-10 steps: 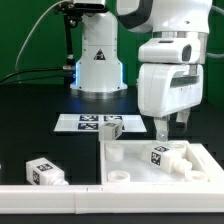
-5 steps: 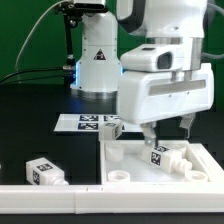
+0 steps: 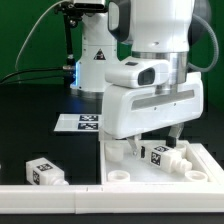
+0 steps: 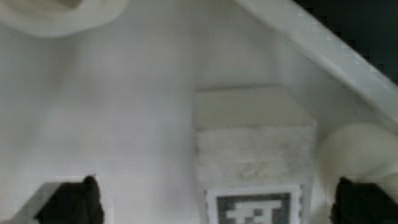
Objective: Assemble square table
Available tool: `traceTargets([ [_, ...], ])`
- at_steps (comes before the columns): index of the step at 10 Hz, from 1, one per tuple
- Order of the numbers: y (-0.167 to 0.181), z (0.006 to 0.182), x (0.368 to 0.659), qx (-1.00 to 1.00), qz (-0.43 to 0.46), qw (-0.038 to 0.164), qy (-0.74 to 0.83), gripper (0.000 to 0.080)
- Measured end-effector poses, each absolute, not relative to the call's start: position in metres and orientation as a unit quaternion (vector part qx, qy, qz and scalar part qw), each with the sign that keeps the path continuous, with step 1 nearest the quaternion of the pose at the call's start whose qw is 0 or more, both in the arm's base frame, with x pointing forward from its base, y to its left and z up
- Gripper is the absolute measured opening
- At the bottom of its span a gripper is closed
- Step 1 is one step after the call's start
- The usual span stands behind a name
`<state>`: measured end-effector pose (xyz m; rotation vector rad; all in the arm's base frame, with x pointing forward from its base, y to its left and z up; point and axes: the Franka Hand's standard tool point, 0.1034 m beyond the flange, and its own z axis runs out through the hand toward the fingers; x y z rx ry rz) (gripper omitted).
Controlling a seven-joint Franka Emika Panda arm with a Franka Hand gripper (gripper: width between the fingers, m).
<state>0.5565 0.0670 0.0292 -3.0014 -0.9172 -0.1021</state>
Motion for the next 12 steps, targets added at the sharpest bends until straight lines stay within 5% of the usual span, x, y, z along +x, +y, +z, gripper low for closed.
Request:
traceTargets([
  [1,0.068,0.029,0.556,-0.956,-0.032,0.001,-0.293,0.0648],
  [3,0.068,0.029,0.556,-0.95,-0.032,0.0,-0.312,0.0395],
  [4,0.068,0.029,0.556,-0.945,-0.032,-0.001,-0.324,0.0395],
  [5,0.068,0.029,0.556,-0.931,-0.032,-0.002,-0.363,0.0276],
  [8,0.061,0.038,0.56,-0.87,-0.036,-0.011,-0.491,0.0276],
  [12,0.04,0.091,0.563,-0.689,-0.036,-0.04,-0.723,0.0278],
])
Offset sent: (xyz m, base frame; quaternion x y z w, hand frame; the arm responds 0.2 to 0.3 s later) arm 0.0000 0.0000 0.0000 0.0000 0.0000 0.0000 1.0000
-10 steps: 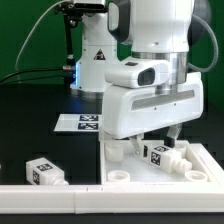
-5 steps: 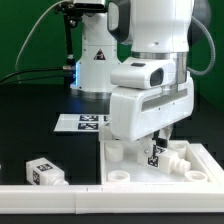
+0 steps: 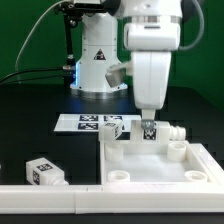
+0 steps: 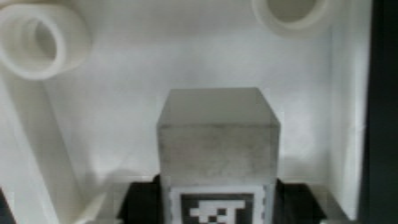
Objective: Assemble square table
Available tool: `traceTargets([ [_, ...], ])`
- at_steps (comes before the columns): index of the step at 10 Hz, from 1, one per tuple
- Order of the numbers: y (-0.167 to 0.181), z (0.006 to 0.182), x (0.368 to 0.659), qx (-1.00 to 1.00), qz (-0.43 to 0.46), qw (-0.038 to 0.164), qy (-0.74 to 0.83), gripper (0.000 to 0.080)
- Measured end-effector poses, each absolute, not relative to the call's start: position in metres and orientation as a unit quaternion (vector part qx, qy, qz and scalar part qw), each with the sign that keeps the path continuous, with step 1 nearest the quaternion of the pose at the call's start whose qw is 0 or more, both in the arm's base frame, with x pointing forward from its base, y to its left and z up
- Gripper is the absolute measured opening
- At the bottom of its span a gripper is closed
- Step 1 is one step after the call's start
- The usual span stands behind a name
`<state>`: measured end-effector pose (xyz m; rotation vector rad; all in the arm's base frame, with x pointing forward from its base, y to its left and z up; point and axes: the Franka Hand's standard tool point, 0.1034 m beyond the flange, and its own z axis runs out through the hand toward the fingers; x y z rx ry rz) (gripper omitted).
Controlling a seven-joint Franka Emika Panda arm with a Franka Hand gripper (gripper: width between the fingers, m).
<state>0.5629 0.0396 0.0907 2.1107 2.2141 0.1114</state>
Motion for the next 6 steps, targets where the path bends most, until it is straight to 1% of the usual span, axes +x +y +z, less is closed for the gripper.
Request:
traceTargets([
  [1,0.032,0.091,0.564,0.666,0.04,0.043,0.744,0.0278],
  [3,0.03,0.089,0.564,0.619,0.031,0.05,0.783,0.0279],
  [4,0.032,0.09,0.562,0.581,0.022,0.057,0.811,0.0279],
  [5,0.047,0.09,0.551,0.512,0.008,0.064,0.857,0.0279],
  [6,0.059,0.089,0.531,0.442,-0.001,0.057,0.895,0.0279],
])
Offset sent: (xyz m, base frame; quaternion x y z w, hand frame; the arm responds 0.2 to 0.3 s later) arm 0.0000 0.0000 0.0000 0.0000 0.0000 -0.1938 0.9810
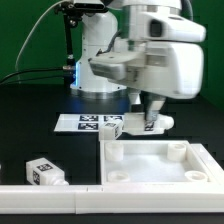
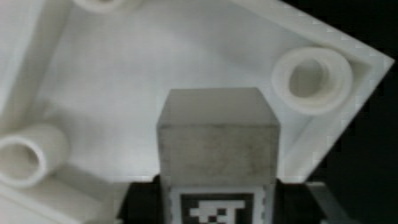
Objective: Assemble square table
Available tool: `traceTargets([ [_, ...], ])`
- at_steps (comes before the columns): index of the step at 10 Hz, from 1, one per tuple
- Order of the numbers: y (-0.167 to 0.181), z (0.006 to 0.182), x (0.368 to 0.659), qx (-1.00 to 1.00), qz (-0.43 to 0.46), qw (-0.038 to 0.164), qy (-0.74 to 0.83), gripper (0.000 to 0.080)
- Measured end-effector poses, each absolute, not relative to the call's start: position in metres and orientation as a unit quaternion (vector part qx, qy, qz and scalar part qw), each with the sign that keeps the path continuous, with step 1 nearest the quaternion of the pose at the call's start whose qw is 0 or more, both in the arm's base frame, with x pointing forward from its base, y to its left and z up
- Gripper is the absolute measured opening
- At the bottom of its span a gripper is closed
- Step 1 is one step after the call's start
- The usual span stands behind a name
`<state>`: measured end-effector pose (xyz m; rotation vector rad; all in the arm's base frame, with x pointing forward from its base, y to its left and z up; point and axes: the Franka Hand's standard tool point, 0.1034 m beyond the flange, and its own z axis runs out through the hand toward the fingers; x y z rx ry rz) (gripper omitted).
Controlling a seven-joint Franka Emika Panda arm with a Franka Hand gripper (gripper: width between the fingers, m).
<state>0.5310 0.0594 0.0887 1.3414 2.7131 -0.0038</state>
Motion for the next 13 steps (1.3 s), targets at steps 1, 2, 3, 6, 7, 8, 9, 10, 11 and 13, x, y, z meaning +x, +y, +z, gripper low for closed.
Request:
traceTargets([
  [1,0.059,0.088,0.524,0.396,-0.004,0.051,0.917,0.0279],
  [2,0.047,0.088,0.526,0.381,-0.006,0.048,0.923,0.0279],
  [3,0.046,0.086,0.525,0.355,-0.013,0.052,0.933,0.0279],
  [6,0.065,0.08,0.502,0.293,-0.03,0.046,0.954,0.0279],
  [7,0.085,0.076,0.48,0.275,-0.033,0.034,0.96,0.0279],
  [8,0.1,0.073,0.462,0.25,-0.027,0.03,0.967,0.0279],
  [9,0.098,0.071,0.457,0.214,-0.021,0.029,0.976,0.0279],
  [10,0.093,0.07,0.46,0.207,-0.025,0.028,0.978,0.0279],
  [11,0.092,0.07,0.46,0.168,-0.029,0.029,0.985,0.0279],
  [13,0.09,0.065,0.456,0.12,-0.037,0.027,0.992,0.0279],
])
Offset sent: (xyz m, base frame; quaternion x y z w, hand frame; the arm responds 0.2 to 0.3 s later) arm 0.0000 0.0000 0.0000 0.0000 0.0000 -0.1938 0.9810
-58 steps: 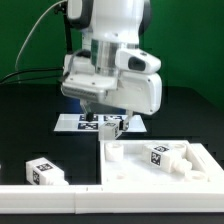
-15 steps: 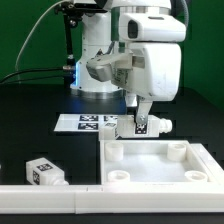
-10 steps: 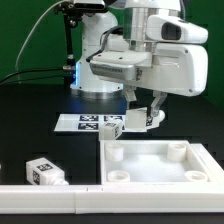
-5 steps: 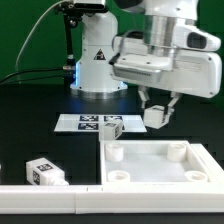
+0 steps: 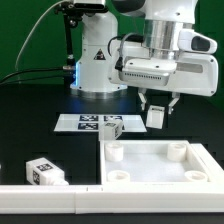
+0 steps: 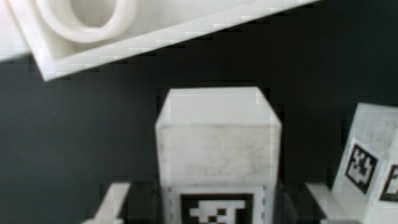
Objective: Assemble square table
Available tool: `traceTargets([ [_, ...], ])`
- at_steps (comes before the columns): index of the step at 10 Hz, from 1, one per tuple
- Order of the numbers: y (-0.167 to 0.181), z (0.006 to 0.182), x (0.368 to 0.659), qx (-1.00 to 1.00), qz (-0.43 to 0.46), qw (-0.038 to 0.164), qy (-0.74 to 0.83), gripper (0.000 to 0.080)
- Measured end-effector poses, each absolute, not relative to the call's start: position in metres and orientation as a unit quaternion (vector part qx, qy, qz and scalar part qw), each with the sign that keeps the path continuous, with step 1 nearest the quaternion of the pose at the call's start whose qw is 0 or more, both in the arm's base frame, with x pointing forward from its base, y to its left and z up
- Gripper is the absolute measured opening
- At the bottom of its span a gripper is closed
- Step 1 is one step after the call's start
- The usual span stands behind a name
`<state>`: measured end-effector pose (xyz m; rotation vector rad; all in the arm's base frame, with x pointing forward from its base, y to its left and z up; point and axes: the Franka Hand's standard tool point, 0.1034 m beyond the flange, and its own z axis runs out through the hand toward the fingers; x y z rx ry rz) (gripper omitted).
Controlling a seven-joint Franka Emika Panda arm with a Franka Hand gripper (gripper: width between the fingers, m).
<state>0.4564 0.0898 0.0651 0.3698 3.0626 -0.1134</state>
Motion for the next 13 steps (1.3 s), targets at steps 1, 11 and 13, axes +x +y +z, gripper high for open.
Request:
traceTargets([
  [1,0.1,0.051,0.438,0.16,-0.036,0.019,0.986,0.0279],
  [11,0.107,0.022,0.409,0.193,-0.048,-0.019,0.98,0.0391],
  [13,0.094,0.037,0.423,0.237,-0.047,0.0,0.97,0.0527],
])
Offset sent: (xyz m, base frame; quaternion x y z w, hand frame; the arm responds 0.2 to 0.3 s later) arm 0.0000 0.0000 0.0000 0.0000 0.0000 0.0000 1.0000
